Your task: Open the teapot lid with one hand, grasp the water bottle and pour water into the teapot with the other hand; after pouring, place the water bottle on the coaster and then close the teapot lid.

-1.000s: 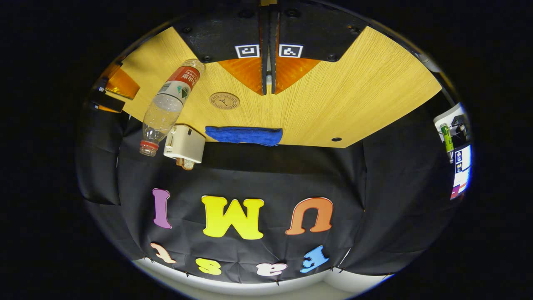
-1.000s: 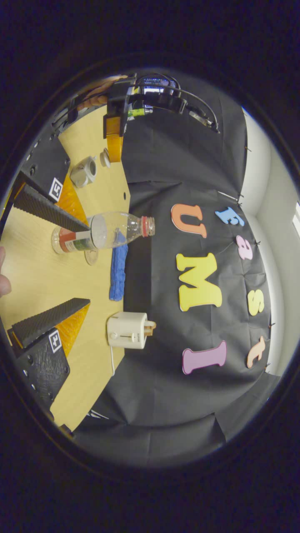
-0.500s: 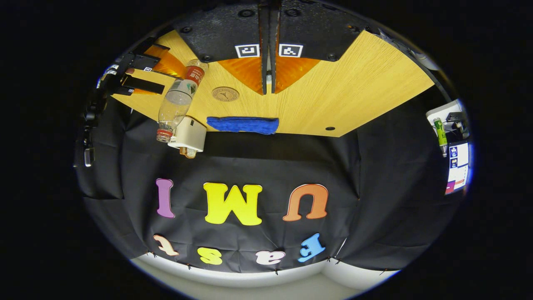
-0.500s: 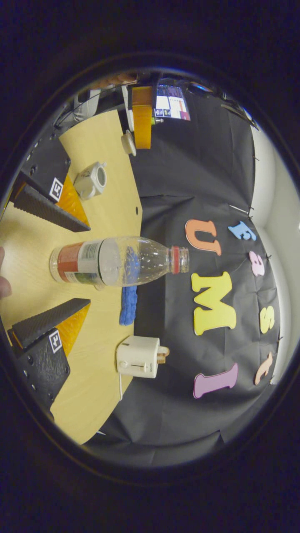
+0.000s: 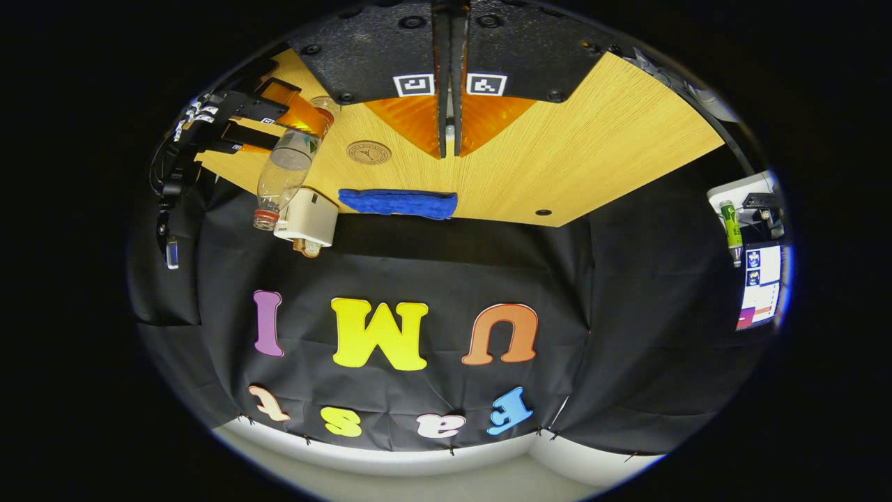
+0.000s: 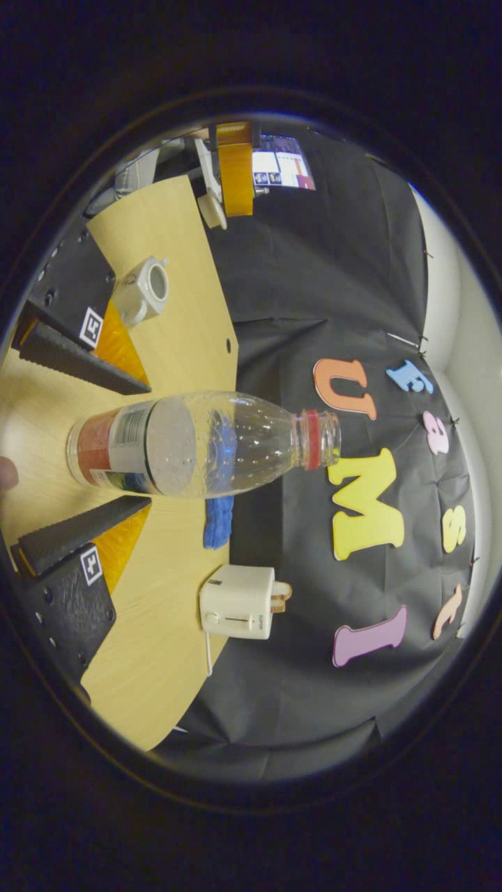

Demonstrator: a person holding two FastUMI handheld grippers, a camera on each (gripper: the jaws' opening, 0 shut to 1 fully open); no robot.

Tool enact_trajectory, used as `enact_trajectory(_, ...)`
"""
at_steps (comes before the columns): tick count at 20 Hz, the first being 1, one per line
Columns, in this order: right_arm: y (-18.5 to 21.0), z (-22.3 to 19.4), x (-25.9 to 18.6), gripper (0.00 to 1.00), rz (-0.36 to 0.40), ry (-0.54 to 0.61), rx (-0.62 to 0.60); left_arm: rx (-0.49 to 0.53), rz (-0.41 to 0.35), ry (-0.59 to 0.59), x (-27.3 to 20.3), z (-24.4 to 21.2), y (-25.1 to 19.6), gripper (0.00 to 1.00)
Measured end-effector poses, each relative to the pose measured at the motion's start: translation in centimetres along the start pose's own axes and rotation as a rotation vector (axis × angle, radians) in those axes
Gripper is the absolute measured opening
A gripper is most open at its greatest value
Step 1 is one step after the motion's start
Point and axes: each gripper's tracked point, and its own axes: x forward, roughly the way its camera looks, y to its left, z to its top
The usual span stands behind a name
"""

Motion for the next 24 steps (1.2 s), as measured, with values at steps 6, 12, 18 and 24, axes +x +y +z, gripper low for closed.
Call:
enact_trajectory(6, 0.5, 0.1, 0.3, 0.73, -0.003, 0.009, -0.034, -0.006, 0.013, -0.002, -0.1, -0.1, 0.9, 0.03)
enact_trajectory(12, 0.5, 1.7, 0.6, 0.71, 0.001, 0.023, -0.248, 0.001, 0.039, -0.017, -0.2, 0.5, 2.3, 0.03)
enact_trajectory(18, -1.9, 2.3, 2.2, 0.72, -0.093, 0.070, -0.569, 0.001, 0.059, -0.029, -0.6, 1.0, 3.8, 0.03)
enact_trajectory(24, -1.2, 3.0, 2.9, 0.72, -0.129, 0.040, -0.885, 0.001, 0.062, -0.021, -0.8, 0.8, 4.8, 0.03)
